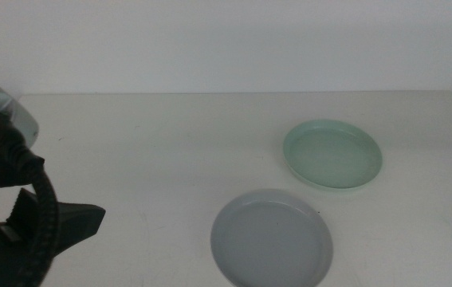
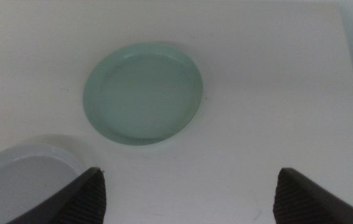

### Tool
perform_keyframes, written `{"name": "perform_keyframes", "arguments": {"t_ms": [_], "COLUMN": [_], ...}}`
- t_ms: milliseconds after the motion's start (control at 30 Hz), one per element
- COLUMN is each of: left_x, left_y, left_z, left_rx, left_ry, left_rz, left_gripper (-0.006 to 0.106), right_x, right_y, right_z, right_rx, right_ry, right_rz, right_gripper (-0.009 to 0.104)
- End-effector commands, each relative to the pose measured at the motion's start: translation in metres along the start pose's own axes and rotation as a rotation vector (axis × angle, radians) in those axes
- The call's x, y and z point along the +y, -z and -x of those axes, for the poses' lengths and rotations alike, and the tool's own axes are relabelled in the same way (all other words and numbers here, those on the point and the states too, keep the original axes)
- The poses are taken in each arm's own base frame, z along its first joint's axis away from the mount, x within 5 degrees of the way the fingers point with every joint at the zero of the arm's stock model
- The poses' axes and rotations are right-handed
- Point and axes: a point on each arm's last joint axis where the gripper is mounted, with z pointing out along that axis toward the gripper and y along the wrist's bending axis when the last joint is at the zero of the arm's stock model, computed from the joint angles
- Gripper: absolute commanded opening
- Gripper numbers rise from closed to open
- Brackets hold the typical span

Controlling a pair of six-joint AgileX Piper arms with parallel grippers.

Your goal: Stack the three bowls on top of each other.

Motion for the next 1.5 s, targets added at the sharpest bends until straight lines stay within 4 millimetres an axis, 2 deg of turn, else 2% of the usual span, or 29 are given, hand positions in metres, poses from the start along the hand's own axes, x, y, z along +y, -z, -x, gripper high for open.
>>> {"name": "perform_keyframes", "arguments": {"t_ms": [0, 267, 500, 667, 900, 1100, 1300, 1467], "left_x": [-0.001, -0.001, -0.001, -0.001, -0.001, -0.001, -0.001, -0.001], "left_y": [0.008, 0.008, 0.008, 0.008, 0.008, 0.008, 0.008, 0.008], "left_z": [0.011, 0.011, 0.011, 0.011, 0.011, 0.011, 0.011, 0.011], "left_rx": [-0.093, -0.093, -0.093, -0.093, -0.093, -0.093, -0.093, -0.093], "left_ry": [0.003, 0.003, 0.003, 0.003, 0.003, 0.003, 0.003, 0.003], "left_rz": [-0.007, -0.007, -0.007, -0.007, -0.007, -0.007, -0.007, -0.007], "left_gripper": [0.105, 0.105, 0.105, 0.105, 0.105, 0.105, 0.105, 0.105], "right_x": [0.000, -0.002, -0.006, -0.009, -0.012, -0.016, -0.019, -0.021], "right_y": [-0.006, -0.079, -0.136, -0.169, -0.221, -0.265, -0.297, -0.323], "right_z": [0.027, 0.073, 0.091, 0.089, 0.076, 0.069, 0.063, 0.052], "right_rx": [-0.046, 0.143, 0.202, 0.219, 0.298, 0.355, 0.383, 0.427], "right_ry": [-0.025, -0.037, -0.032, -0.037, -0.090, -0.090, -0.095, -0.100], "right_rz": [-0.001, -0.012, -0.019, -0.024, -0.017, -0.025, -0.027, -0.026], "right_gripper": [0.094, 0.094, 0.094, 0.094, 0.094, 0.090, 0.080, 0.064]}}
